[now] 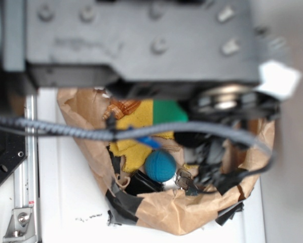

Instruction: Grab the green block.

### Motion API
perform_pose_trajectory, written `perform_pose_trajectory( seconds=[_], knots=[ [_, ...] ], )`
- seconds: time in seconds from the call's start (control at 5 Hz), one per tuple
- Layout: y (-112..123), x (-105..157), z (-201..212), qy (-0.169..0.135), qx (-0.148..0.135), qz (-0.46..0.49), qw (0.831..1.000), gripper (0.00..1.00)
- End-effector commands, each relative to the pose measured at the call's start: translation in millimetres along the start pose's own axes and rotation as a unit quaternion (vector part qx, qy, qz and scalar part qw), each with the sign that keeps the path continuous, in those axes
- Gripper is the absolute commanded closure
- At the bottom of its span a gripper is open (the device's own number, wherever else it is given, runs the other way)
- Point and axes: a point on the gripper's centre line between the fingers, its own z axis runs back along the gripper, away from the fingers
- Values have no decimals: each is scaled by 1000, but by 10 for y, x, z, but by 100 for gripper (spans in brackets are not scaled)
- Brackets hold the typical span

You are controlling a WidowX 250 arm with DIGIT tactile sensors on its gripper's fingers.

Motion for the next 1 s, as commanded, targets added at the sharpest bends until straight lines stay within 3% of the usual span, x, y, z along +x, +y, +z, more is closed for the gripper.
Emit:
perform_pose_trajectory(
  seconds=[0.0, 0.8],
  knots=[
    [-32, -68, 94, -8, -3, -8, 1000, 100],
    [-30, -232, -13, -9, 9, -11, 1000, 100]
  ],
)
